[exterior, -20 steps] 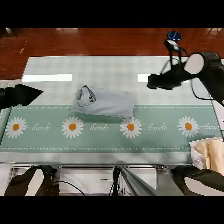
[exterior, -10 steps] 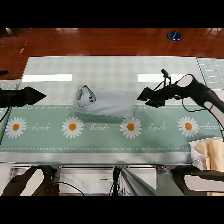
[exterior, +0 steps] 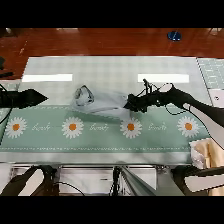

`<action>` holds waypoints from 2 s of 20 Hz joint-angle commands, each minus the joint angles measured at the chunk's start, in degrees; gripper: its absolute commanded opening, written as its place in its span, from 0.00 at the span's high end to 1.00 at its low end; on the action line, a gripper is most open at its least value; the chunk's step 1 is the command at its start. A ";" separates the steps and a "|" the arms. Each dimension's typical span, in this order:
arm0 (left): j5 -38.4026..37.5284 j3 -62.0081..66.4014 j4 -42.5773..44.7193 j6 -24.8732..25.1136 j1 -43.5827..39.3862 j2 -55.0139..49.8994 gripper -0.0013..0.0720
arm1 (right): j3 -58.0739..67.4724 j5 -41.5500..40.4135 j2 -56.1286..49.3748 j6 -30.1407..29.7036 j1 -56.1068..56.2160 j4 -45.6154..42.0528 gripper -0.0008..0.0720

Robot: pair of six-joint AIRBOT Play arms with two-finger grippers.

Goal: Fold the shirts.

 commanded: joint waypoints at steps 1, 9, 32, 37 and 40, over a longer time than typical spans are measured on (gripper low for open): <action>-2.60 0.04 0.04 -0.09 -0.02 -0.09 0.28 | 0.28 5.55 3.80 -5.75 -1.81 7.82 0.95; -1.68 0.04 -4.33 -0.52 -1.03 -0.02 0.28 | 0.28 17.51 44.35 18.86 -25.46 -5.92 0.95; -4.68 0.04 -12.83 4.59 -5.49 -0.96 0.28 | 21.68 54.21 51.87 16.28 -63.47 -70.64 0.95; -4.92 0.04 -12.83 4.63 -5.49 -4.09 0.28 | 20.39 54.16 51.39 10.82 -75.12 -66.42 0.96; -4.92 0.04 -12.83 4.66 -5.46 -6.99 0.28 | 17.18 54.14 51.67 10.32 -82.66 -65.61 0.95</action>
